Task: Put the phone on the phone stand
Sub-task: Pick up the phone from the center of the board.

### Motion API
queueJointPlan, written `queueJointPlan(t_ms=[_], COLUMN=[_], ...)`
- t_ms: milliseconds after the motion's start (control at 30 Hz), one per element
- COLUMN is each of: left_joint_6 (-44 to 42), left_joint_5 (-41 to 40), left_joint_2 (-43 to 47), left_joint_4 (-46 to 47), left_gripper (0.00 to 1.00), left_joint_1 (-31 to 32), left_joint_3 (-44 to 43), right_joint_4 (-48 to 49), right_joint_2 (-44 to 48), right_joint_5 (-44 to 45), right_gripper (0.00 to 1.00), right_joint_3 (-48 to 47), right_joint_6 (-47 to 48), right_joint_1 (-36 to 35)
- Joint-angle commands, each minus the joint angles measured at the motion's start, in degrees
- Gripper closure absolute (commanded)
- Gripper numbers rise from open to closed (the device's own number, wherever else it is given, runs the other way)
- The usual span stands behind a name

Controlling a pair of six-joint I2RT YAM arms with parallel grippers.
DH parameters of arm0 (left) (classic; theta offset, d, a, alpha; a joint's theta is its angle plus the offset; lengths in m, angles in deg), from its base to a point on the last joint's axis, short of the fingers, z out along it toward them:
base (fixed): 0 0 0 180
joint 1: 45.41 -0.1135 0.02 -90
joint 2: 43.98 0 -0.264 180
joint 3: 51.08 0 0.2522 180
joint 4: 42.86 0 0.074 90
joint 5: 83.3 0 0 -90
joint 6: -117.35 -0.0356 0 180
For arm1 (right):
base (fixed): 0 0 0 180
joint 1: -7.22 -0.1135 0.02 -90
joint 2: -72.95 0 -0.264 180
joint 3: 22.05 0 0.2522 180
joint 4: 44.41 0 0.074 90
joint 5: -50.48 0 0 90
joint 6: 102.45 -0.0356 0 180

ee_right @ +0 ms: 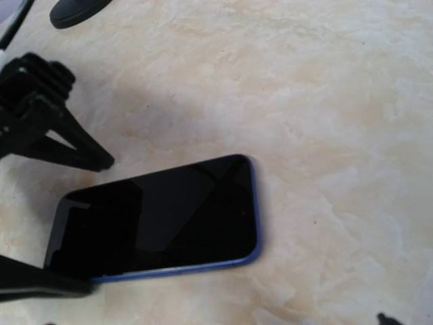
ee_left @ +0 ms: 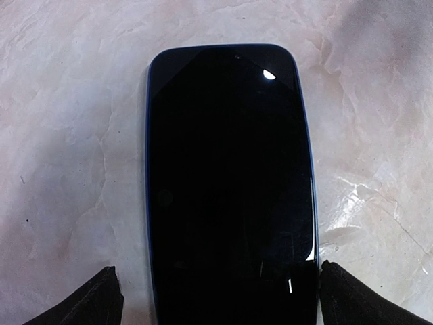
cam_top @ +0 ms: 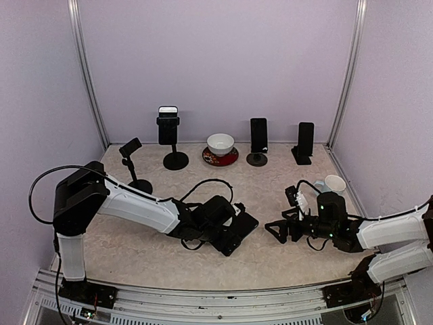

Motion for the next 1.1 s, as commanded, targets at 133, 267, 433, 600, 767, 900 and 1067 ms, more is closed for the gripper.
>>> queueJointPlan(t_ms=[133, 267, 433, 600, 767, 900, 1067], left_joint_6=[0.0, 0.0, 0.3, 0.6, 0.6, 0.9, 0.8], left_joint_5=[-1.1, 0.8, 3.2, 2.8, 1.6, 0.7, -0.9], left_joint_2=[-2.7, -2.4, -2.0, -1.5, -0.3, 0.9, 2.9], left_joint_4=[-5.2, -4.2, -2.8, -2.3, -1.4, 0.1, 1.5], left_gripper=[0.03, 0.09, 0.19, 0.27, 0.32, 0.36, 0.41], left_joint_1=[0.8, 0.6, 0.2, 0.1, 0.1, 0.1, 0.2], left_joint_3=[-0.3, 0.4, 1.4, 1.7, 2.1, 2.7, 3.3], right_joint_4=[-0.3, -0.2, -0.2, -0.2, -0.2, -0.4, -0.5], right_joint_2=[-0.4, -0.3, -0.3, -0.4, -0.4, -0.4, -0.6], right_joint_5=[-0.1, -0.1, -0.1, -0.2, -0.2, -0.2, -1.2], right_gripper=[0.00, 0.00, 0.00, 0.00, 0.00, 0.00, 0.00], right_joint_3=[-1.2, -1.3, -1.2, -1.2, -1.3, -1.3, -1.5], right_joint_6=[0.3, 0.2, 0.3, 0.1, 0.0, -0.4, -1.4], right_joint_1=[0.5, 0.5, 0.6, 0.5, 0.6, 0.5, 0.5])
